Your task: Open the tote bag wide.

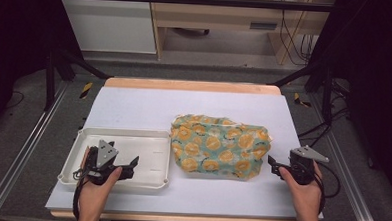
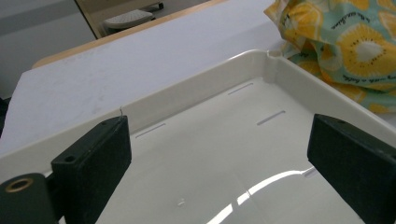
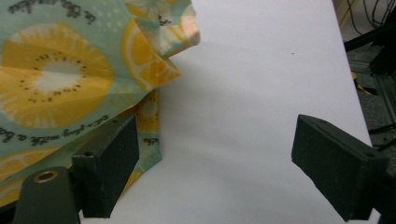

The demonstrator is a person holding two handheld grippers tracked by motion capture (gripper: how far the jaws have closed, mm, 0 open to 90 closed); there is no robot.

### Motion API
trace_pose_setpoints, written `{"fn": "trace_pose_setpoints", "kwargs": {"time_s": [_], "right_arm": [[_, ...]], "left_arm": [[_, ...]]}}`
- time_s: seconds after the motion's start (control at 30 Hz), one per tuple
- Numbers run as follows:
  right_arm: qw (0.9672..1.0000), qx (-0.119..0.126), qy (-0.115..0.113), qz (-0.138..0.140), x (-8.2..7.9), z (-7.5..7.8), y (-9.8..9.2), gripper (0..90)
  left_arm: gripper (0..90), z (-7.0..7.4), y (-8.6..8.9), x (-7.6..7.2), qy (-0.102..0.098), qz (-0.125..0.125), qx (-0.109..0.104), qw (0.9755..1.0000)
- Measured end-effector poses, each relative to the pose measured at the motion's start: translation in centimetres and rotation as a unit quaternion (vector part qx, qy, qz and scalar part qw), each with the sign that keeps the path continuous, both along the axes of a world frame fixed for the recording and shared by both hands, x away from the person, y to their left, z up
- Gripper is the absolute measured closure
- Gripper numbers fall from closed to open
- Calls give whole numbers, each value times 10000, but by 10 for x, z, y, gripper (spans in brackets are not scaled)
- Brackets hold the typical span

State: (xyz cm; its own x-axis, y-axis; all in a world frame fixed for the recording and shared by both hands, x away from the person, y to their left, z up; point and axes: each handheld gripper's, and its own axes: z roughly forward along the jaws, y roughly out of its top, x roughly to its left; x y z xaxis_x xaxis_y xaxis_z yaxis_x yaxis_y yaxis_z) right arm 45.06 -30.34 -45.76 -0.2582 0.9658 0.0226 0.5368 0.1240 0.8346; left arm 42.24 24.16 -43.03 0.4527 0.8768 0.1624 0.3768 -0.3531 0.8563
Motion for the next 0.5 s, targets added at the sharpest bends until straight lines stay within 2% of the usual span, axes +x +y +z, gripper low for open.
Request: {"fn": "trace_pose_setpoints", "kwargs": {"time_s": [0.1,0.17,0.27,0.37,0.5], "right_arm": [[9999,-30,51,108,-3,4,3,151],[9999,-49,39,126,-4,4,3,152],[9998,50,49,205,-8,8,6,159],[9992,119,21,384,-5,23,13,193],[9975,85,-48,701,10,48,23,174]], "left_arm": [[58,-1,-2,0,8,-25,-28,10000],[58,-1,-4,0,12,-23,36,10000],[57,-1,-5,-1,3,-44,81,10000],[58,-1,-3,1,-33,-42,-14,10000],[57,-1,-1,1,-37,26,-21,10000]]}}
